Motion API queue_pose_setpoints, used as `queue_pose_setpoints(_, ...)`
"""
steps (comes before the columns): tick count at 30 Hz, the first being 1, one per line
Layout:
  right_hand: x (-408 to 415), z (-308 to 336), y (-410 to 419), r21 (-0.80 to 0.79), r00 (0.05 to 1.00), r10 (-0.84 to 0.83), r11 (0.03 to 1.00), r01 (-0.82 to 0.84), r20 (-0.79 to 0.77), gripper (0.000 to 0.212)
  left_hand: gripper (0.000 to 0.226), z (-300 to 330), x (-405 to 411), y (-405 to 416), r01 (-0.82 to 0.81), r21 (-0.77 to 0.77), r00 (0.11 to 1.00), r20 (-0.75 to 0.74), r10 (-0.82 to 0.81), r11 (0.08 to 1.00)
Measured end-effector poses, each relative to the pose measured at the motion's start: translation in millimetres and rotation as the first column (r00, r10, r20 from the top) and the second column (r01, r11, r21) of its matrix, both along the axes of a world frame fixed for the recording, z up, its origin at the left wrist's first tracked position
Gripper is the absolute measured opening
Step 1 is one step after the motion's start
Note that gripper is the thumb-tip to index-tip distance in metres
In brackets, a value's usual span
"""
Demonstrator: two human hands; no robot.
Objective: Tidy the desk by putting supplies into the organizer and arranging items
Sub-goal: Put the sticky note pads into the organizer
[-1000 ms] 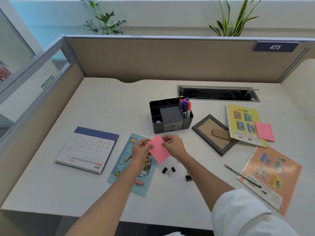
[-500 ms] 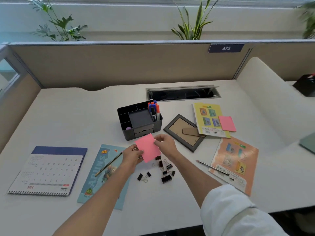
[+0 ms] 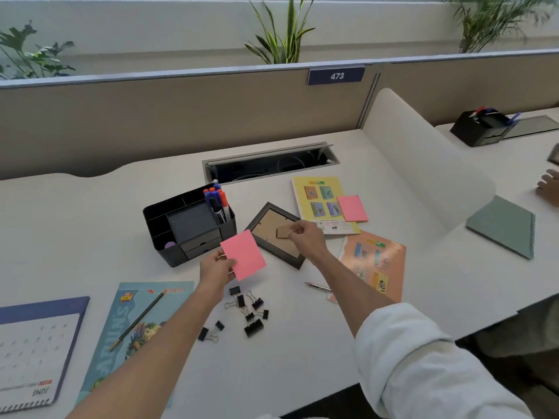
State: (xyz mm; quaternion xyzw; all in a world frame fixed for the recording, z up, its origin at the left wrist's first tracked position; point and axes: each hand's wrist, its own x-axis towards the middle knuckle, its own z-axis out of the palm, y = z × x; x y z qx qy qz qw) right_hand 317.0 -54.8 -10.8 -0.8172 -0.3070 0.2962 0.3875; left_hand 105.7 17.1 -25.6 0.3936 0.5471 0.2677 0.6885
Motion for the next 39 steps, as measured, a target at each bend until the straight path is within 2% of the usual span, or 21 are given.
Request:
queue_pose_setpoints(6,64,-6,-11,-0.112,0.988,-0.068,0.990,0.084,0.139,0.040,0.032,-4,34,8,0.025,-0.008,0.999,-0.046,-0.025,1.000)
queue_pose_setpoints(13,124,-19,-5,-0.157,0.962,-0.184,0.963,0.218,0.204,0.048,0.028,-2,87,23,0.106,-0.004,0.992,-0.063,-0.106,0.994)
queue_pose_setpoints(18,158,-28,3,-0.272,0.932,-0.188,0.922,0.277,0.311,0.052,0.029,-7,121,39,0.138,-0.016,0.989,-0.048,-0.139,0.990)
queue_pose_setpoints(22,177,-34,9,-0.354,0.909,-0.140,0.889,0.290,0.393,0.066,0.031,-12,137,50,0.144,-0.020,0.989,-0.036,-0.145,0.989)
queue_pose_setpoints(26,181,-45,13,-0.413,0.921,-0.078,0.877,0.245,0.382,0.073,0.029,-17,140,55,0.128,-0.050,0.991,-0.023,-0.130,0.990)
queue_pose_setpoints(31,175,-50,20,-0.451,0.893,0.002,0.863,0.226,0.450,0.062,0.029,-25,135,58,0.096,-0.097,0.995,0.045,-0.092,0.991)
queue_pose_setpoints(34,172,-44,26,-0.468,0.873,0.049,0.858,0.211,0.485,0.045,0.024,-27,132,59,0.086,-0.118,0.994,0.083,-0.077,0.989)
queue_pose_setpoints(37,169,-38,32,-0.461,0.817,0.082,0.855,0.237,0.571,0.024,0.024,-26,128,59,0.074,-0.128,0.992,0.112,-0.060,0.989)
queue_pose_setpoints(39,162,-34,35,-0.406,0.764,0.062,0.873,0.270,0.642,0.020,0.025,-24,126,59,0.061,-0.131,0.991,0.126,-0.044,0.990)
